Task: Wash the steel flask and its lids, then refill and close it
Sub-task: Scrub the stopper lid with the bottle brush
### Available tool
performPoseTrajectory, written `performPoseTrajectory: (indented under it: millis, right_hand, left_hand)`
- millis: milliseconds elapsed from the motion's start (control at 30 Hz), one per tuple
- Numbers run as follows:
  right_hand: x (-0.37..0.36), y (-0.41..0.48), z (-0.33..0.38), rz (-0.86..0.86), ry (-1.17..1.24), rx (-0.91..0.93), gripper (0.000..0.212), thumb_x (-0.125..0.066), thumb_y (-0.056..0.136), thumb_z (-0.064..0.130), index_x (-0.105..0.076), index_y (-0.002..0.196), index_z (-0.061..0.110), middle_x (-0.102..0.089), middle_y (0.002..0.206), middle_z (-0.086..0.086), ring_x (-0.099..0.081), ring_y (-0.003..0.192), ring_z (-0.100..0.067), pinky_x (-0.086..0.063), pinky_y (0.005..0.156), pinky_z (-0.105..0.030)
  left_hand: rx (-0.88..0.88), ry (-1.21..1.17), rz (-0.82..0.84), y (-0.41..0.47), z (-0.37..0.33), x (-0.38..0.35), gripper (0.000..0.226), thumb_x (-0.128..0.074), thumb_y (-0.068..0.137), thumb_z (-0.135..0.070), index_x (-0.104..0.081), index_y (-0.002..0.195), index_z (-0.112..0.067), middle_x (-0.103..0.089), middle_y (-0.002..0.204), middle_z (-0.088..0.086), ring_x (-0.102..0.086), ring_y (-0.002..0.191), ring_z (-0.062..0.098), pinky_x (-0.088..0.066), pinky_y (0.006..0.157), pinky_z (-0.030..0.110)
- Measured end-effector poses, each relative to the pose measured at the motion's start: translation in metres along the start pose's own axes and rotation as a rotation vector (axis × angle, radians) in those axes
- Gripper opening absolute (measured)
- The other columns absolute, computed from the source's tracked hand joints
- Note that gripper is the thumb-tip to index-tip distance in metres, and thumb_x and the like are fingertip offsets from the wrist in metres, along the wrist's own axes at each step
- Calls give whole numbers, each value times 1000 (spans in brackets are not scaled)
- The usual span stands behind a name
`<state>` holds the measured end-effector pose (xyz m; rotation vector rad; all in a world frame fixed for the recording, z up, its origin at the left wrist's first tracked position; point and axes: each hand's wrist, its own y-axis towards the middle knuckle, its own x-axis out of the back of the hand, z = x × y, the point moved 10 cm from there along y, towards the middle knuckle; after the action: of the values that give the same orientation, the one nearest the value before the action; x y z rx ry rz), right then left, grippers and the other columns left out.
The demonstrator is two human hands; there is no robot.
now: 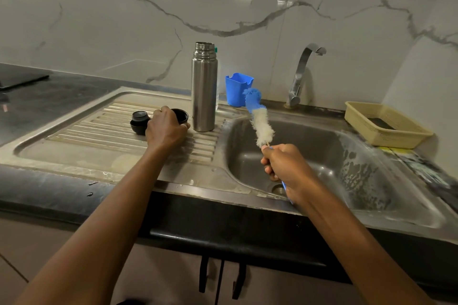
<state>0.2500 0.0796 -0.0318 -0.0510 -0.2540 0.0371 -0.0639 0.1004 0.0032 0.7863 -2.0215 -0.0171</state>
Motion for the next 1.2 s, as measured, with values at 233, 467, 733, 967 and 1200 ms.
performPoseTrajectory:
  millis: [233,467,733,967,1200]
  right_hand:
    - [-1,0,0,12,-17,-4,28,-53,102,26,-66,94,2,-57,72,-5,-48,59,-11,-37,50,-23]
    - [1,-2,-1,7,-30,-12,29,-53,102,26,-66,93,2,-57,73,-5,-48,58,-11,-36,48,-22]
    - [2,-3,6,-5,-37,-2,26,-53,102,27,-66,91,7,-63,76,-4,-50,58,-10,-37,53,-25]
    - [17,-4,10,-73,-119,37,28,-50,103,29,-65,87,11,-70,81,-2,-55,60,-10,-45,60,-27]
    - [35,25,59,-138,-636,188,25,-53,96,24,-72,97,8,-75,98,-12,-69,93,-32,-54,79,-37]
  left_hand:
    - [24,-7,28,2,5,-5,61,-69,92,-40,-49,129,4,-56,131,27,-54,120,46,-44,96,48]
    - [43,-22,15,-2,1,-1,68,-72,90,-41,-44,130,5,-58,129,28,-56,119,45,-44,96,48]
    - [-71,161,-190,-35,-44,30,50,-63,95,-45,-56,117,0,-65,113,20,-62,106,43,-42,73,42]
    - [-192,222,-246,-49,-80,22,43,-62,96,-40,-57,118,-3,-63,113,18,-59,106,38,-45,72,42]
    - [-492,253,-21,-45,-135,-25,37,-60,95,-47,-62,115,-16,-66,112,4,-66,96,29,-54,77,39]
